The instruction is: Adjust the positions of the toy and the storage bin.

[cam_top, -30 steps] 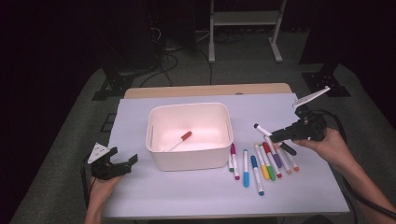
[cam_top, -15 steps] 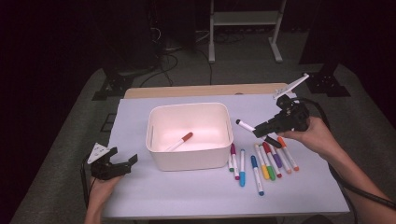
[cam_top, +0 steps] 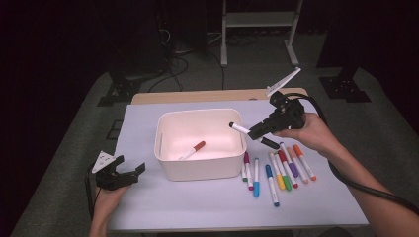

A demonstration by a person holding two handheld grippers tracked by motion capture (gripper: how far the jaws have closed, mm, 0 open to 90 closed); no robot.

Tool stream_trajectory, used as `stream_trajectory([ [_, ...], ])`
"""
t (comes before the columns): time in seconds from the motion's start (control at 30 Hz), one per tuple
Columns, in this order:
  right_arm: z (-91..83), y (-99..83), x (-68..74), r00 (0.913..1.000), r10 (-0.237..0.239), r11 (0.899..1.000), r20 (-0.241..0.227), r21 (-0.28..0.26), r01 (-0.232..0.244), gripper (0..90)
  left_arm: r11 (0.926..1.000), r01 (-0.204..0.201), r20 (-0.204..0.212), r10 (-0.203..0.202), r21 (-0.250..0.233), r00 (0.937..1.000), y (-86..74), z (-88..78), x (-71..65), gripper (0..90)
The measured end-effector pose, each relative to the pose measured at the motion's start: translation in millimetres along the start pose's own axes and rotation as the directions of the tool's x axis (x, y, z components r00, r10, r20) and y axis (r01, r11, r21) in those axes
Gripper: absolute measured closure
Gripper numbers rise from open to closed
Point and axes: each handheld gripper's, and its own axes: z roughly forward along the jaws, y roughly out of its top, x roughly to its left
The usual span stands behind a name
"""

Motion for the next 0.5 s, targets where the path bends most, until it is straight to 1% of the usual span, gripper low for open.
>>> stream_trajectory([
  [0.33, 22.5, 26.7, 1.1, 0.9995, -0.020, 0.998, -0.023, 0.054, 0.022, 75.5, 1.0000, -0.004, 0.003, 0.004, -0.002, 1.0000, 0.3, -0.6, 0.5, 2.5],
  [0.4, 27.9, 32.0, 1.9, 0.9989, -0.037, 0.997, -0.028, 0.059, 0.038, 75.5, 1.0000, -0.006, 0.004, 0.006, -0.005, 1.0000, 0.3, -0.8, 0.5, 2.5],
  [0.5, 35.3, 39.8, 4.2, 0.9982, -0.048, 0.996, -0.035, 0.072, 0.051, 75.5, 1.0000, -0.007, 0.004, 0.007, -0.004, 1.0000, 0.4, -1.2, 0.8, 2.5],
])
